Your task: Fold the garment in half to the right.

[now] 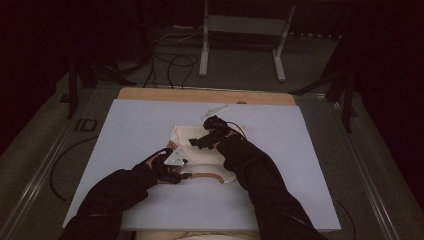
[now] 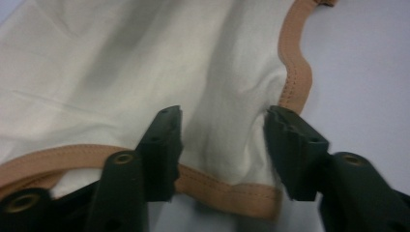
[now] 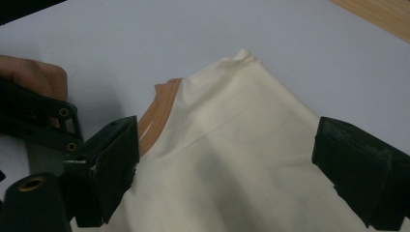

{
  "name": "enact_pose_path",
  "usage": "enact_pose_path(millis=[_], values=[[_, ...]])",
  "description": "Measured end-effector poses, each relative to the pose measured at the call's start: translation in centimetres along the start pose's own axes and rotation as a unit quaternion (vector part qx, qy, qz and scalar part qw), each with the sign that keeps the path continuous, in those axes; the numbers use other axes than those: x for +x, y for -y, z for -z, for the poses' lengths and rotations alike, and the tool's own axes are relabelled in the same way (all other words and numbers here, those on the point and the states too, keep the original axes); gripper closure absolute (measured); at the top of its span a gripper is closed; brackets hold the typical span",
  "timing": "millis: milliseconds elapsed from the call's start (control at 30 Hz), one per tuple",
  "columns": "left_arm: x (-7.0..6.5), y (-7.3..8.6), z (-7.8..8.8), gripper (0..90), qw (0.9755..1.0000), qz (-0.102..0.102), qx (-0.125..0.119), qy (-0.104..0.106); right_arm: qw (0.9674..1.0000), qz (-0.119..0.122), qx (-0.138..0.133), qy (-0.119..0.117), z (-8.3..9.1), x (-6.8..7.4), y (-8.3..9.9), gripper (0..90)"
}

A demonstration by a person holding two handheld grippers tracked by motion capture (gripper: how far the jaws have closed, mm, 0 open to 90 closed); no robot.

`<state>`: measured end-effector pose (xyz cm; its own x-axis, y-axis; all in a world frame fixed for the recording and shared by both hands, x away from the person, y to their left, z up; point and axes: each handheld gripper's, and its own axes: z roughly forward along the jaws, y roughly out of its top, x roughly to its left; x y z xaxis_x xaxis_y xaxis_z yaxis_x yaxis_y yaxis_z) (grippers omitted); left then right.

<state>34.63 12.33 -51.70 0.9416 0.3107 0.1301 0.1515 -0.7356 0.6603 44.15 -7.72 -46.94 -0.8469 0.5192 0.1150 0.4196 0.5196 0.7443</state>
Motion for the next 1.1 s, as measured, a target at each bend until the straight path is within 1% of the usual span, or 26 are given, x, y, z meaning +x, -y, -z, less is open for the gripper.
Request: enact_pose_path(millis=[33,67,133,167,200,300,333,367,500,633,700,767,800,833,933,1000,1100], values=[[0.0,0.0,-0.1,54.1,1.0000,0.002,-0.003,0.001,1.0000,0.002,0.001,-0.001,-0.1,0.0,0.0,9.7],[0.0,0.0,-0.1,56.4,1.0000,-0.001,-0.003,-0.001,1.0000,0.001,0.001,-0.002,-0.2,0.0,0.0,9.7],[0.0,0.0,-0.1,60.9,1.0000,0.000,-0.004,0.001,1.0000,0.001,0.002,-0.005,-0.4,0.0,-0.1,9.7],[0.0,-0.1,-0.2,62.3,1.0000,0.002,-0.006,-0.003,1.0000,0.001,0.003,-0.004,-0.5,0.0,-0.1,9.7],[0.0,-0.1,-0.2,66.0,1.0000,0.001,-0.006,-0.003,1.0000,-0.001,0.004,-0.004,-0.6,0.0,-0.2,9.7],[0.0,-0.1,-0.2,73.3,1.0000,-0.003,-0.003,0.002,1.0000,-0.001,0.005,-0.008,-1.0,0.1,-0.2,9.7],[0.0,-0.2,-0.3,75.4,1.0000,-0.002,-0.004,0.002,0.9999,-0.001,0.005,-0.009,-1.1,0.1,-0.2,9.7],[0.1,-0.2,-0.2,77.0,1.0000,-0.005,0.001,0.002,0.9999,-0.002,0.007,-0.009,-1.3,0.2,-0.2,9.7],[0.1,-0.2,-0.4,84.0,1.0000,-0.003,-0.004,0.002,0.9999,0.000,0.008,-0.010,-1.9,0.2,-0.4,9.6],[0.1,0.0,-0.4,85.5,0.9999,0.002,-0.009,0.005,0.9999,-0.001,0.013,-0.012,-2.7,0.3,-0.9,9.7],[0.1,0.0,-0.4,85.9,0.9999,0.005,-0.010,0.005,0.9999,-0.003,0.013,-0.011,-3.1,0.3,-1.2,12.8],[0.1,0.0,-0.4,86.0,0.9999,0.004,-0.009,0.004,0.9999,-0.004,0.013,-0.007,-3.3,0.3,-1.4,12.6],[0.1,0.0,-0.4,86.0,1.0000,0.001,-0.009,0.003,0.9999,-0.009,0.013,-0.007,-3.6,0.3,-1.5,12.6],[0.1,0.0,-0.4,86.2,0.9999,0.003,-0.010,0.003,0.9997,-0.015,0.016,-0.006,-4.1,0.1,-1.9,12.6],[0.1,0.1,-0.4,86.2,0.9999,0.004,-0.013,0.003,0.9996,-0.022,0.018,-0.006,-4.8,-0.1,-2.5,12.5],[0.0,0.1,-0.4,86.3,0.9999,0.005,-0.015,0.002,0.9995,-0.024,0.021,-0.003,-5.3,-0.2,-2.8,12.3],[0.0,0.1,-0.4,86.3,0.9998,0.006,-0.016,0.002,0.9991,-0.030,0.028,0.009,-6.0,-0.3,-3.3,12.3]])
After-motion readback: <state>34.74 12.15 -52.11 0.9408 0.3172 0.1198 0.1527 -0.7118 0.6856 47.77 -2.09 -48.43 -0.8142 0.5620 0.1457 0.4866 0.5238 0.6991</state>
